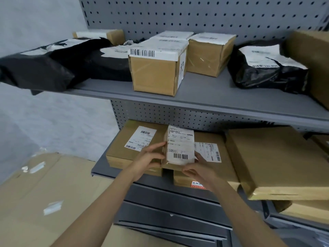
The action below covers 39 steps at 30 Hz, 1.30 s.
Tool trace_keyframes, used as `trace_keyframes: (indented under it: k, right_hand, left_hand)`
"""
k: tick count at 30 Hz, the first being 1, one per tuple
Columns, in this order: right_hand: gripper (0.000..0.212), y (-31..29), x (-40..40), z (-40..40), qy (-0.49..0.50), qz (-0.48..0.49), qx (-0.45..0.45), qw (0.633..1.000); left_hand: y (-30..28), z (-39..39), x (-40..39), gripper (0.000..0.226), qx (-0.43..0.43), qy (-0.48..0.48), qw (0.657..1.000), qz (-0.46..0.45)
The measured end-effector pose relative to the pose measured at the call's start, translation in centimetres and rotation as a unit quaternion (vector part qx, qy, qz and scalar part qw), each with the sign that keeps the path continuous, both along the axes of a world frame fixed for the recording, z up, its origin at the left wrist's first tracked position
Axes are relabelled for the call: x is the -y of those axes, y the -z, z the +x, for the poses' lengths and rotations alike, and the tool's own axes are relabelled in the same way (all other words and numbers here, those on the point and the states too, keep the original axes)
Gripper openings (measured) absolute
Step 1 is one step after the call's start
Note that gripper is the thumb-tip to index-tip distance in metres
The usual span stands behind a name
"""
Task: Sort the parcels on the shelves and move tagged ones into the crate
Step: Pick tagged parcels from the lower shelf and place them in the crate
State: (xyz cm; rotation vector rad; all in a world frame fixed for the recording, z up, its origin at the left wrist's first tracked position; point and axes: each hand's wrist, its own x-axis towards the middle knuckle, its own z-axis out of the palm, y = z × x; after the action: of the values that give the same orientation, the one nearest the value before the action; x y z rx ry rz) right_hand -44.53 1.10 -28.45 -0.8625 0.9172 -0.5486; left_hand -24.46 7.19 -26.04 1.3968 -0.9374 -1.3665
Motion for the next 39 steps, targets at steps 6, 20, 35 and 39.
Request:
trace_keyframes:
  k: [6, 20, 35, 39]
  right_hand:
    - [0.069, 0.5, 1.3, 5.8, -0.026, -0.017, -0.053, 0.998]
    - [0.062, 3.5, 8.9, 14.3, 0.082, -0.052, -0.063, 0.993]
    - [0.055, 3.2, 7.5, -3.0, 0.192, -0.086, -0.525, 0.825]
    - [0.062, 3.7, 5.8, -3.9, 0.125, -0.08, -0.548, 0.823]
  left_hand:
    - [1.0, 3.7, 1.9, 0.06, 0.029, -0.025, 0.998, 0.041]
    - [4.2, 11.1, 12.1, 0.045, -0.065, -0.022, 0.995, 0.072]
    - [3.6, 0.2, 9.8, 0.021, -0.034, -0.066, 0.97, 0.231]
    - [4.2, -4.1, 8.9, 0.022, 0.07, 0.013, 0.969, 0.236]
